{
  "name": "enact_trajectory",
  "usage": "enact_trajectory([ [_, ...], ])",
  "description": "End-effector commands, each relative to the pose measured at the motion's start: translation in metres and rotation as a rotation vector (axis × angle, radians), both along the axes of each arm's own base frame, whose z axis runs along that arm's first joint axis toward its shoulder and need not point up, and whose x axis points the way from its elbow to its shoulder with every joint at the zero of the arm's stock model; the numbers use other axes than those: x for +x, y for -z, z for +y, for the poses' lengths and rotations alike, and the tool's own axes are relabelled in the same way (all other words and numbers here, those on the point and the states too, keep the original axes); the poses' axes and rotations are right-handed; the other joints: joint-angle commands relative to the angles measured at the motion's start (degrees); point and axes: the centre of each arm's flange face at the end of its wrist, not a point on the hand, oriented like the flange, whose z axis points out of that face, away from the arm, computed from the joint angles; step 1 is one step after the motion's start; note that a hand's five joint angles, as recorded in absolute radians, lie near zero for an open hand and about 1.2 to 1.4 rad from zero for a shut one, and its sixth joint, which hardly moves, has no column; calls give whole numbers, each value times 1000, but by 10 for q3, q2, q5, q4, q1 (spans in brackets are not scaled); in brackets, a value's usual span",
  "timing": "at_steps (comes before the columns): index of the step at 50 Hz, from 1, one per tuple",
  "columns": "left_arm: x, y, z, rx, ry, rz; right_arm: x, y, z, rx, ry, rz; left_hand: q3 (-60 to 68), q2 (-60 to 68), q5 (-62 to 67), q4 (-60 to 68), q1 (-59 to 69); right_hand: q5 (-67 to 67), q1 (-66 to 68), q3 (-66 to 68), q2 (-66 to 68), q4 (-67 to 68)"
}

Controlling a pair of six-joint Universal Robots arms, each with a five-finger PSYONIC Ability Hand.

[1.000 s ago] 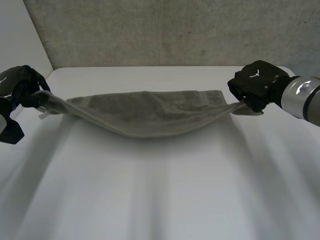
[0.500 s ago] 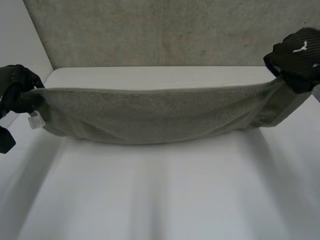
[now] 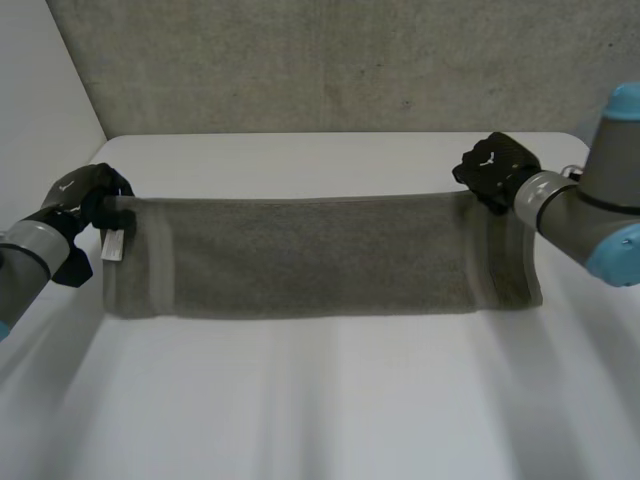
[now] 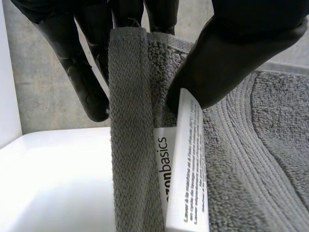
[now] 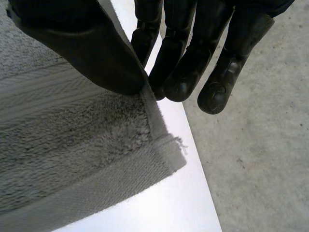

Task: Fold the towel.

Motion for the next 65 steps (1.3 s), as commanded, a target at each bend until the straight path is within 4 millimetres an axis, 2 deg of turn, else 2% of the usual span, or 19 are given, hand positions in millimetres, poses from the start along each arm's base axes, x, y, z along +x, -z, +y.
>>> enact_trajectory([
  [1,-13,13,-25,-17,27,0,11,29,-19,-27,22,8,33,30,48,19,58,27,35,31,35,33],
  [8,-21,23,-35,-19,45,1,22,48,-34,-59,27,0,33,30,48,19,58,27,35,31,35,33],
  [9,-23,26,-36,-18,50,1,22,48,-34,-59,27,0,-82,-85,-67,-96,-57,27,35,31,35,33],
  [10,-23,26,-36,-18,50,1,22,50,-37,-67,38,0,-83,-86,-68,-97,-58,-179,-171,-175,-171,-173],
  [11,-24,27,-37,-16,51,1,22,50,-40,-75,59,2,-276,-279,-261,-290,-251,-509,-501,-505,-501,-503],
  [12,-24,27,-37,-16,53,1,22,50,-40,-75,59,2,-445,-448,-430,-459,-419,-512,-504,-508,-504,-507],
  [13,-24,27,-37,-16,53,1,20,47,-44,-90,86,1,-446,-449,-431,-461,-421,-673,-665,-669,-665,-667],
  [14,-26,26,-36,-18,57,1,19,41,-46,-106,114,-6,-595,-598,-579,-609,-569,-673,-665,-669,-665,-667],
  [15,-28,25,-34,-16,58,1,19,41,-46,-106,114,-6,-658,-661,-643,-672,-632,-673,-665,-669,-665,-667],
  [19,-30,21,-30,-17,48,0,24,18,-45,-134,140,-73,-657,-660,-642,-671,-631,-673,-665,-669,-665,-667],
  [25,-25,-7,-16,-55,16,-2,24,-20,-35,-141,150,-187,-657,-660,-642,-671,-631,-673,-665,-669,-665,-667],
  [27,-24,-14,-12,-66,15,-1,21,-44,-23,-137,154,-241,-657,-660,-642,-671,-631,-673,-665,-669,-665,-667],
  [30,-23,-32,-1,-97,15,-2,15,-63,-7,-125,153,-266,-657,-660,-642,-671,-631,-673,-665,-669,-665,-667],
  [36,-28,-60,21,-151,28,-5,4,-71,21,-58,146,-238,-655,-658,-640,-669,-630,-673,-665,-669,-665,-667],
  [38,-28,-66,27,-165,30,-6,-2,-64,43,45,135,-203,-655,-658,-640,-669,-630,-673,-665,-669,-665,-667],
  [43,-32,-74,42,-179,41,-3,-13,-39,72,229,141,-138,-652,-655,-637,-666,-626,-673,-665,-669,-665,-667],
  [48,-34,-53,50,-127,50,-30,-22,-11,88,344,139,-115,-653,-656,-638,-667,-628,-673,-665,-669,-665,-667],
  [53,-34,-22,46,-76,57,-107,-40,14,84,362,176,-147,-652,-655,-637,-666,-626,-673,-665,-669,-665,-667],
  [65,-29,17,35,-39,33,-272,-61,65,66,300,199,-206,-653,-656,-638,-668,-628,-571,-563,-567,-563,-566],
])
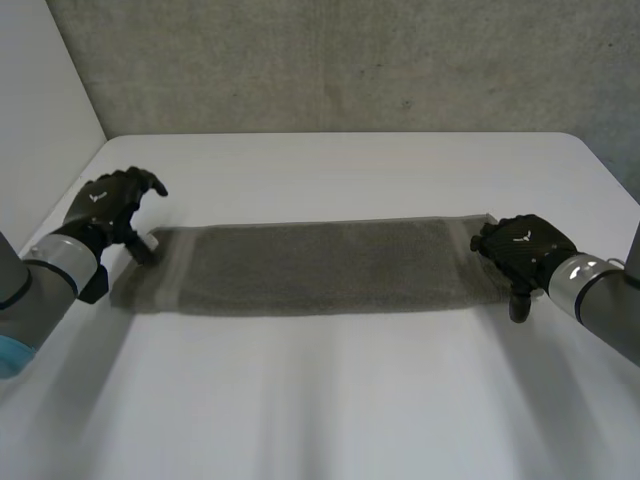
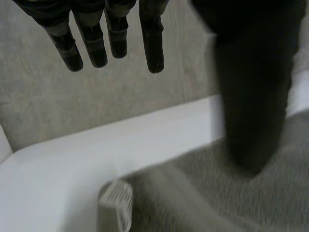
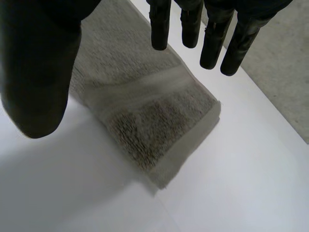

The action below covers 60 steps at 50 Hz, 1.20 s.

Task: Fold the towel.

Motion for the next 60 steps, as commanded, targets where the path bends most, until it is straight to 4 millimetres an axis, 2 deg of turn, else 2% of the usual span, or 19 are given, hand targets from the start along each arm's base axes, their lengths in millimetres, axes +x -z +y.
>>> enact_trajectory([
  [1,4,20,-9,16,-42,-66,-6,22,-10,-18,4,-15,-40,-36,-22,-39,-38,33,36,39,40,40],
  [6,5,31,-13,27,-50,-85,-13,32,-20,-18,27,-15,-40,-36,-22,-39,-38,41,44,47,48,48],
  [16,5,50,-21,35,-46,-153,-14,37,-23,-35,30,-19,-40,-36,-22,-39,-38,98,101,104,105,105],
  [29,6,55,-21,45,-47,-162,-14,44,-26,-51,30,-20,-39,-34,-20,-38,-37,206,209,212,213,213],
  [37,7,55,-21,49,-66,-166,-14,45,-29,-69,36,-39,-40,-36,-22,-39,-38,400,402,406,407,407],
  [39,8,56,-20,54,-68,-167,-14,44,-30,-75,34,-44,-40,-36,-22,-39,-38,525,528,531,532,532],
  [43,8,57,-20,53,-68,-169,-15,42,-31,-76,27,-52,-40,-36,-22,-39,-38,631,634,637,638,638],
  [47,7,58,-20,56,-66,-170,-25,39,-34,-73,47,-53,-40,-36,-22,-39,-38,631,634,637,638,638],
  [60,8,58,-19,58,-68,-177,-35,34,-30,-46,64,-45,-42,-38,-23,-41,-40,631,634,637,638,638],
])
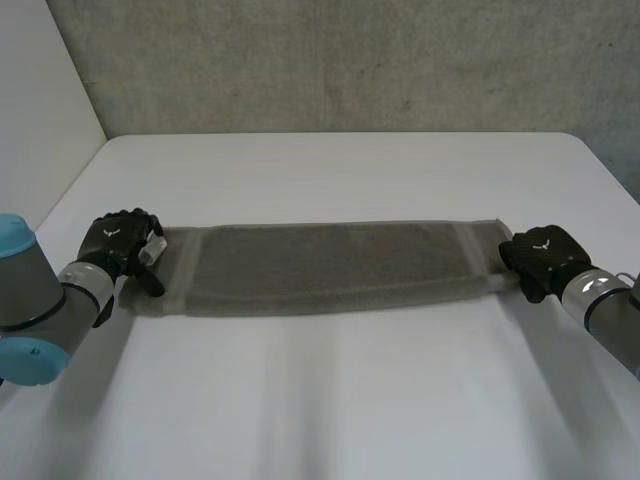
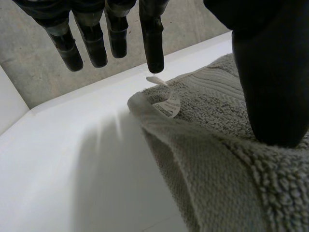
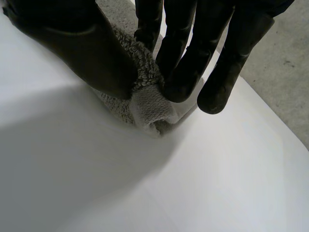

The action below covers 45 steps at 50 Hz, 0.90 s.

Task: Fold the towel.

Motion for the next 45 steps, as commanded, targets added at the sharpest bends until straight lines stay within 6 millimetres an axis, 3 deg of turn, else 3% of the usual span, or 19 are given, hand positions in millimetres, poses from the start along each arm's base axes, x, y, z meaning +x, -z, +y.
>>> enact_trajectory([
  [1,0,-6,2,-5,-2,5,-10,-6,0,7,23,2,-42,-36,-22,-41,-38,40,49,37,57,34],
  [8,0,-27,10,-37,-4,29,-40,-15,-9,-3,59,18,-43,-38,-24,-43,-40,40,49,37,57,34],
  [17,-14,-61,27,-60,14,187,-100,-36,-30,-60,130,143,-43,-38,-24,-43,-40,40,49,37,57,34],
  [25,-14,-70,32,-69,14,217,-98,-86,-41,-140,118,188,-43,-38,-24,-43,-40,40,49,37,57,34],
  [27,-14,-70,32,-69,14,217,-84,-98,-38,-140,93,161,-43,-38,-24,-43,-40,40,49,37,57,34],
  [29,-14,-70,32,-70,14,218,-23,-120,-20,-125,-33,59,-43,-38,-24,-43,-40,40,49,37,57,34],
  [30,-14,-70,32,-70,14,218,-22,-120,-20,-125,-34,58,-43,-38,-24,-43,-40,40,49,37,57,34],
  [32,-14,-70,32,-69,11,218,43,-134,9,-107,-172,-42,-43,-38,-24,-43,-40,40,49,37,57,34],
  [33,-14,-70,32,-69,11,218,43,-134,9,-107,-172,-43,-43,-38,-24,-43,-40,40,49,37,57,34],
  [34,-14,-70,32,-69,11,218,73,-137,25,-97,-232,-88,-43,-38,-24,-43,-40,40,49,37,57,34],
  [35,-14,-70,32,-69,11,218,73,-137,26,-96,-232,-88,-43,-38,-24,-43,-40,40,49,37,57,34],
  [36,-13,-69,32,-68,9,218,102,-139,42,-97,-282,-124,-43,-38,-24,-43,-40,40,49,37,57,34],
  [37,-13,-69,32,-68,9,218,130,-134,59,-89,-324,-155,-43,-38,-24,-43,-40,40,49,37,57,34],
  [38,-13,-69,32,-68,9,218,130,-134,59,-89,-324,-155,-43,-38,-24,-43,-40,40,49,37,57,34],
  [40,-13,-68,33,-63,8,217,195,-118,98,-97,-428,-197,-43,-38,-24,-43,-40,40,49,37,57,34],
  [41,-13,-68,33,-63,8,217,195,-118,98,-97,-428,-198,-43,-38,-24,-43,-40,40,49,37,57,34],
  [43,-13,-65,34,-55,6,215,241,-90,137,-77,-512,-179,-43,-38,-24,-43,-40,9,18,6,25,3],
  [44,-13,-65,34,-54,6,215,241,-90,137,-76,-512,-179,-43,-38,-24,-43,-40,9,17,5,25,2],
  [45,-13,-64,35,-52,6,213,251,-76,142,-55,-512,-160,-43,-38,-24,-43,-40,-246,-237,-250,-230,-253],
])
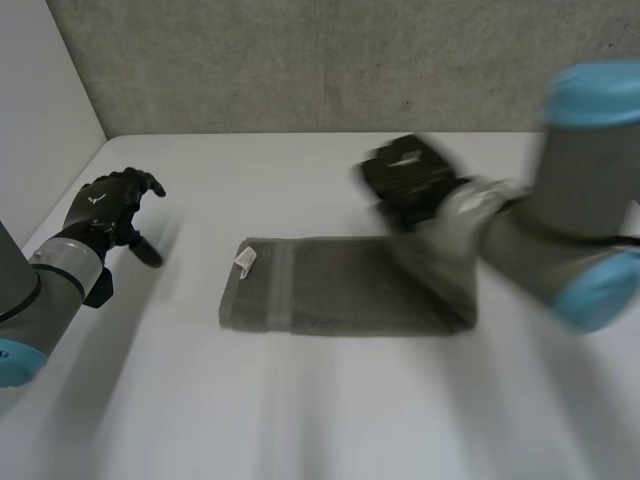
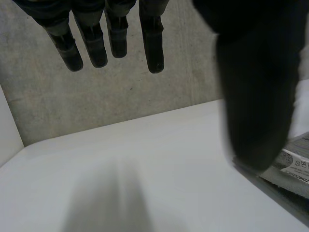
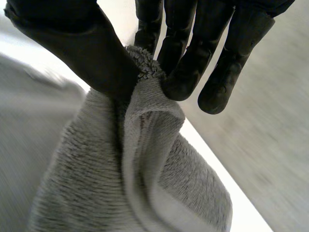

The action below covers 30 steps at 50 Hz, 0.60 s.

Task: Fold the towel.

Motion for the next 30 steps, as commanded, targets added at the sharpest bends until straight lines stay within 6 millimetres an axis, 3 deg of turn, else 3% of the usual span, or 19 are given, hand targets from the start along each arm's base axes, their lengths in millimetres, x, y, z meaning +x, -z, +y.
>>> enact_trajectory([
  [1,0,6,3,17,-1,-6,92,64,68,41,-126,44,-43,-37,-24,-42,-40,-409,-405,-423,-402,-417],
  [6,0,7,5,24,5,-8,88,83,63,84,-87,105,-43,-37,-24,-42,-40,-610,-607,-624,-604,-618],
  [10,-3,7,7,24,22,-8,78,81,58,121,-61,120,-43,-37,-24,-42,-40,-610,-607,-624,-604,-619],
  [12,-15,7,13,23,68,-8,51,70,40,140,-2,119,-43,-37,-24,-42,-40,-607,-604,-621,-601,-615],
  [13,-15,7,13,23,68,-8,51,70,40,140,-1,119,-43,-37,-24,-42,-40,-607,-604,-621,-601,-615],
  [15,-28,8,22,25,126,-5,20,65,26,167,53,120,-41,-35,-22,-40,-38,-605,-602,-619,-599,-614],
  [18,-35,8,26,25,159,-5,10,65,25,179,49,116,-41,-35,-22,-40,-38,-605,-602,-619,-599,-614],
  [26,-80,14,64,41,348,-10,-48,84,28,216,87,64,-31,-25,-12,-30,-28,-565,-562,-579,-559,-573],
  [30,-86,20,70,58,368,-14,-56,97,31,211,104,57,-26,-20,-7,-25,-23,-530,-526,-544,-524,-538],
])
